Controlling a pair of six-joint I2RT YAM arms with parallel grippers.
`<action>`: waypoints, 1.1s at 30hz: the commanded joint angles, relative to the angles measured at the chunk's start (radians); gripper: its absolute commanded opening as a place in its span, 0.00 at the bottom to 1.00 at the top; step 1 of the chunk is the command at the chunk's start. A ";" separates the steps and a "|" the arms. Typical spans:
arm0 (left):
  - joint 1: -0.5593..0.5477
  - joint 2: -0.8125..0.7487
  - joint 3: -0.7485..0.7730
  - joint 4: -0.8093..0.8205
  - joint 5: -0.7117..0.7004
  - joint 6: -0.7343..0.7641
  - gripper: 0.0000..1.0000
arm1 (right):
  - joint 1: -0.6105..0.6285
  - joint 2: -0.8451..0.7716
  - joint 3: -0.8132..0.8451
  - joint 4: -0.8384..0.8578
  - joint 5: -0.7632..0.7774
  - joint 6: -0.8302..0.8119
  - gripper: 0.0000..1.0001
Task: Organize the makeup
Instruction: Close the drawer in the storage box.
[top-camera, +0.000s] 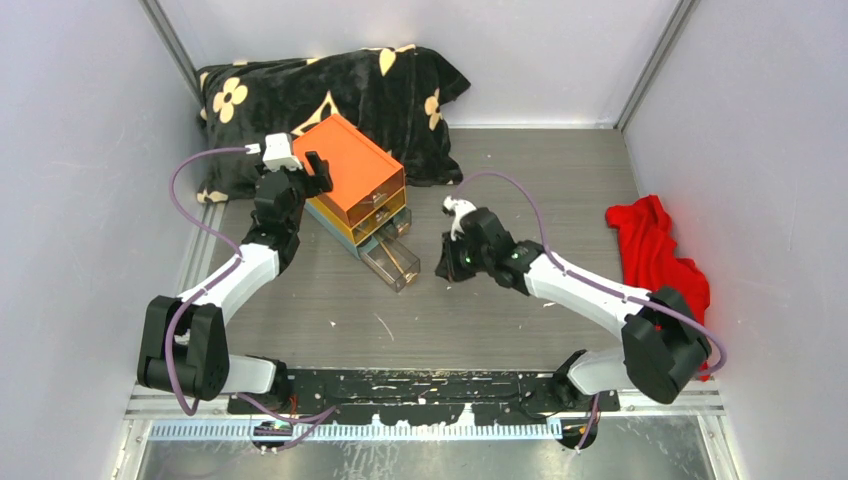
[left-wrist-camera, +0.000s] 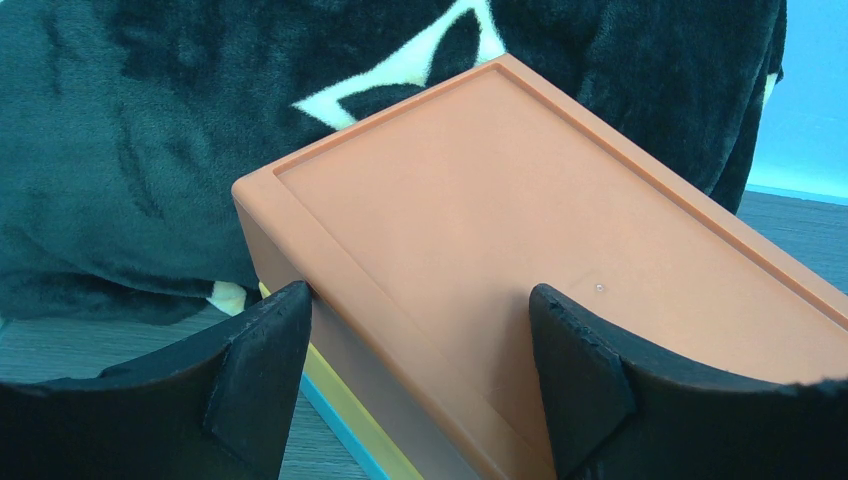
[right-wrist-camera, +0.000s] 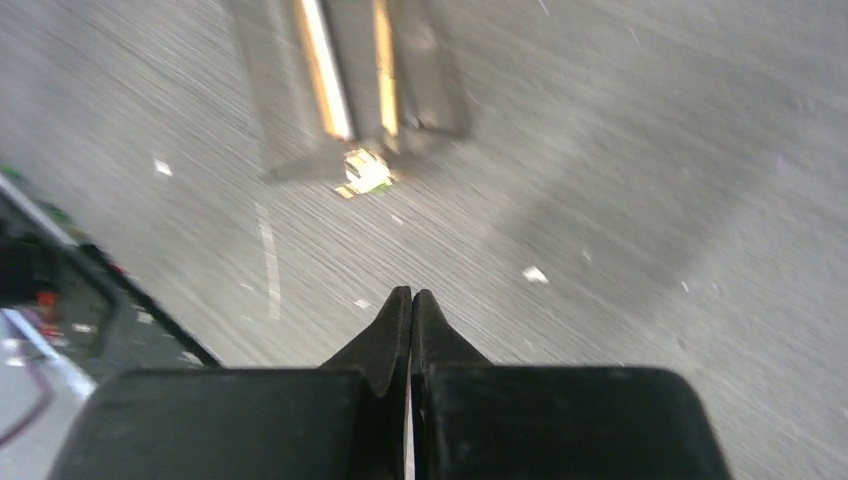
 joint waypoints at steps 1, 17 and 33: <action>-0.027 0.063 -0.065 -0.275 0.129 0.059 0.77 | 0.008 -0.095 -0.204 0.235 0.122 -0.085 0.01; -0.027 0.071 -0.056 -0.283 0.131 0.059 0.77 | 0.050 0.195 -0.258 0.702 0.132 -0.187 0.01; -0.027 0.072 -0.055 -0.285 0.133 0.061 0.76 | 0.116 0.385 -0.062 0.730 0.102 -0.197 0.01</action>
